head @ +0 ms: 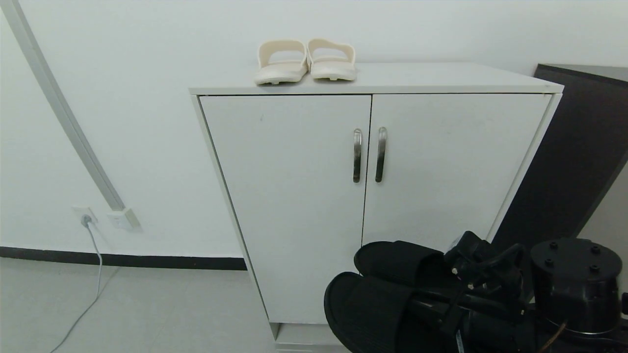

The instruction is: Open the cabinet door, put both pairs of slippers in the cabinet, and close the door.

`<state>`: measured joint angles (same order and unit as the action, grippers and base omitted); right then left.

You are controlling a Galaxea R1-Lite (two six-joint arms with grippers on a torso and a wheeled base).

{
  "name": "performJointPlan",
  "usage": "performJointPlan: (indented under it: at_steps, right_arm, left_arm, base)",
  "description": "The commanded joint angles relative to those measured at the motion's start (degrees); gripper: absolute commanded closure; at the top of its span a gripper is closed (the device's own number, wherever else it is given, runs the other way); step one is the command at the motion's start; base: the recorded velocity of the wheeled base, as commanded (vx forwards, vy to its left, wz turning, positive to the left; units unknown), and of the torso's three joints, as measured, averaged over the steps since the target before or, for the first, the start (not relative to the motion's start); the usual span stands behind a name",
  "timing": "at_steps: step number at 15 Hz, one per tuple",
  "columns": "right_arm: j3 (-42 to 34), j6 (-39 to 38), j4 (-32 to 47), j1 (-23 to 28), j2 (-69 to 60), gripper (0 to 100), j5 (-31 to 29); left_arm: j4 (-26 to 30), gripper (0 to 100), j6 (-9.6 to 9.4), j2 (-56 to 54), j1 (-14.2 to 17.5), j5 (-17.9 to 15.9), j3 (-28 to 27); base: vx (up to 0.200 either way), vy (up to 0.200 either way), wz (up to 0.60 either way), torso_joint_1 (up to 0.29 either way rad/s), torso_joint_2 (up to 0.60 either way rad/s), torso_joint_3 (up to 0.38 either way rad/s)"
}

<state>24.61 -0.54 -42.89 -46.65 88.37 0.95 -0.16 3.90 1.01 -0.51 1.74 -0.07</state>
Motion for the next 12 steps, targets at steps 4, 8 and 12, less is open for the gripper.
performJointPlan:
  at_steps: [4,8,12]
  right_arm:
    - [-0.4,0.2,-1.0,0.0,0.0,100,0.0]
    - [-0.4,0.3,-1.1,0.0,0.2,100,0.0]
    - [-0.5,0.3,-1.2,0.0,0.9,100,0.0]
  left_arm:
    - [-0.4,0,-0.82,3.9,-3.2,-0.9,-0.1]
    - [-0.5,0,-0.65,4.2,-3.2,-1.0,-0.8]
    - [-1.0,0,6.91,19.5,-4.1,-8.4,-15.4]
  base:
    - [0.0,0.0,0.0,-0.002,0.12,0.112]
    - [0.0,0.0,0.0,-0.001,0.08,0.071]
    - [0.0,0.0,0.0,-0.001,0.02,0.009]
